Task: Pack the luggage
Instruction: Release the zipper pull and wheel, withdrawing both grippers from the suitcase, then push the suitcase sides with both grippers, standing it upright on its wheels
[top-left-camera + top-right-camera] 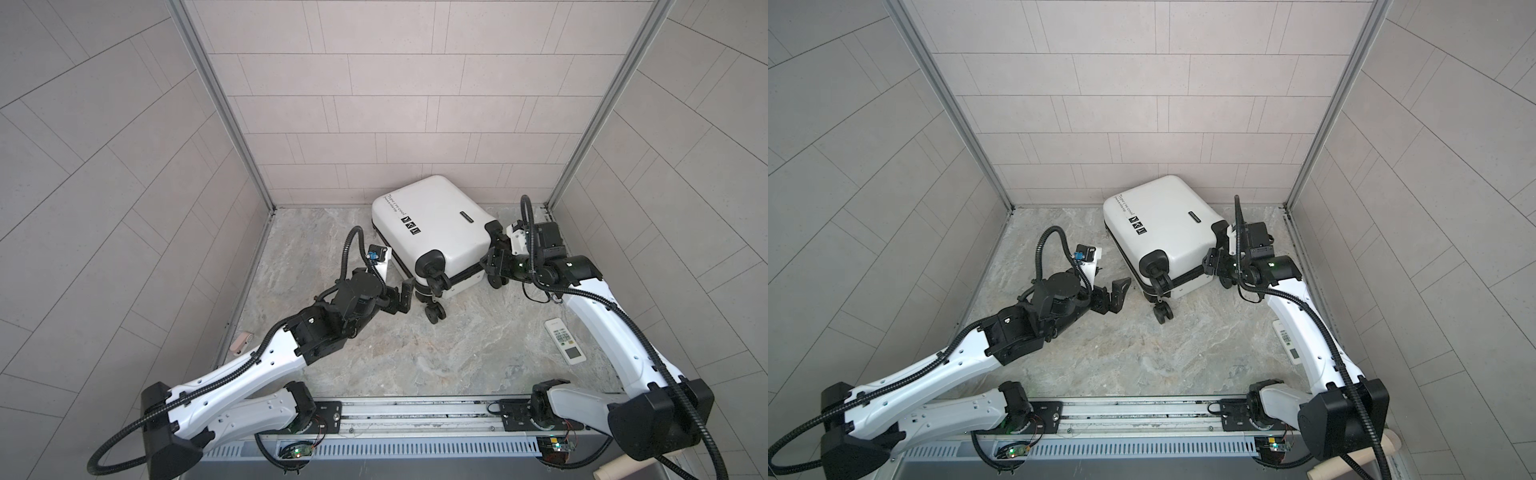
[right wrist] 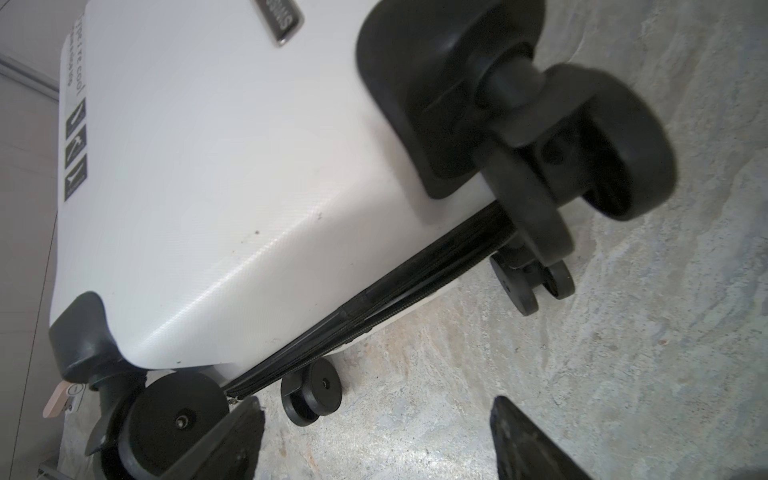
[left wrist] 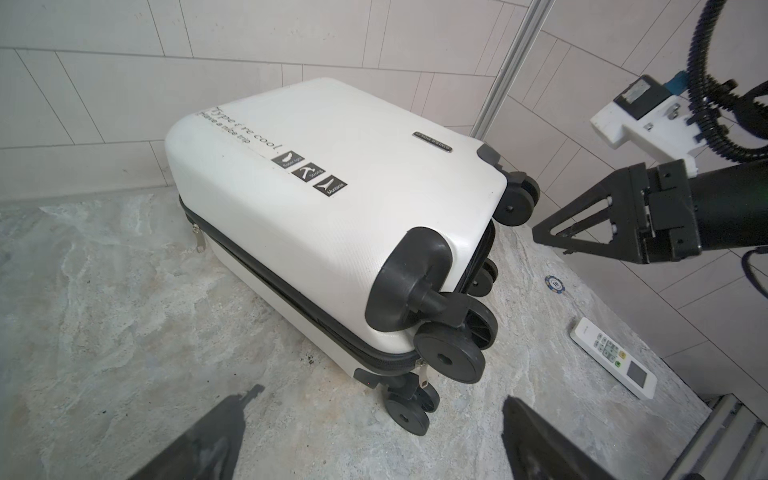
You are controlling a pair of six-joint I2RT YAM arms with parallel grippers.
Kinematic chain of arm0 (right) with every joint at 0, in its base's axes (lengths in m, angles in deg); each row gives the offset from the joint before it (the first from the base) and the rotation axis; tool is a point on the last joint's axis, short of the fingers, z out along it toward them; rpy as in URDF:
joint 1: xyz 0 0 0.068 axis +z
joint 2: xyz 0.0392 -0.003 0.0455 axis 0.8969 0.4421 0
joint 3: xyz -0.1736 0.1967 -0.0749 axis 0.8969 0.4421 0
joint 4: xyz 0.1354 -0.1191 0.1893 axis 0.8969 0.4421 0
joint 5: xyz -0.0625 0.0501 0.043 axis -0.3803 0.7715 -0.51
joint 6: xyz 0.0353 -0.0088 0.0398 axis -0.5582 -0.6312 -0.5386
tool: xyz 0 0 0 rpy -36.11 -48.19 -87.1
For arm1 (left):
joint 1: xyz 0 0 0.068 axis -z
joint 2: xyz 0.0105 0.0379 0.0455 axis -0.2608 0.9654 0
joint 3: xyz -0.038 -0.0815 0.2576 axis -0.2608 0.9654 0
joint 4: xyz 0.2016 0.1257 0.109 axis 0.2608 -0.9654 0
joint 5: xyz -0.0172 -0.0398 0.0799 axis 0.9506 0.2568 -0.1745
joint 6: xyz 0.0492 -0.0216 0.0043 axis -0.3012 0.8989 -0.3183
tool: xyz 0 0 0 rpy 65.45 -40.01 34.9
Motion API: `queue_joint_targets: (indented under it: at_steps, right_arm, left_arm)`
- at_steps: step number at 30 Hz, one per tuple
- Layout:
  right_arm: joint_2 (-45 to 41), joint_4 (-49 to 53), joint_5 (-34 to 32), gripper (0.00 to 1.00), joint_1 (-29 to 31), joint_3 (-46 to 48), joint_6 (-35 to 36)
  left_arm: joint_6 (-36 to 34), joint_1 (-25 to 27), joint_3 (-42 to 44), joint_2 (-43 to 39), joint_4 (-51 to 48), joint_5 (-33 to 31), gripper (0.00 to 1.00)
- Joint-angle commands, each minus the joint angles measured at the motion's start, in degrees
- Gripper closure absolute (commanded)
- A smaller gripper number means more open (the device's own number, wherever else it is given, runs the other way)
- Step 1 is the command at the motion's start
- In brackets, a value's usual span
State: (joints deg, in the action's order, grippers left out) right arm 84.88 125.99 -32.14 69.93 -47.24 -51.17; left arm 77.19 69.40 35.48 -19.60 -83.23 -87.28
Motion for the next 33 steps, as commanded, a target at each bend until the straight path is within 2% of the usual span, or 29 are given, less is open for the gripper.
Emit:
queue_joint_targets:
  at_steps: [1,5,10,12,18,23,27,33]
  right_arm:
    - [-0.29,-0.58,2.34,0.07,-4.49,-0.09,1.08]
    - [0.77,-1.31,2.83,0.03,-9.41,-1.37,0.77]
    - [5.23,-6.09,5.0,0.02,-14.58,-3.93,-3.26]
    - [7.63,-8.75,6.24,0.02,-15.87,-5.59,-5.28]
    - [17.75,-15.1,7.21,0.02,-17.83,-13.43,-8.67]
    - [28.78,-17.03,12.2,0.02,-18.59,-20.52,-11.36]
    - [34.37,-18.4,17.4,0.03,-18.03,-24.51,-12.65]
    - [36.29,-17.02,19.4,0.03,-13.91,-26.3,-9.42]
  left_arm:
    - [8.04,-0.32,-1.81,1.64,-6.19,2.61,0.03]
    - [14.46,-0.32,-0.45,3.93,-4.27,5.05,0.08]
    - [17.34,-1.29,0.45,4.97,-3.78,0.02,0.08]
    - [19.42,-4.07,0.51,5.03,-3.38,1.13,0.08]
    - [22.37,-16.86,2.98,4.23,0.9,11.26,0.08]
    - [24.42,-27.73,4.71,5.18,5.08,17.48,0.08]
    - [24.39,-31.95,3.03,7.54,6.91,20.29,0.08]
    - [23.58,-34.36,-2.5,15.01,9.77,24.12,0.08]
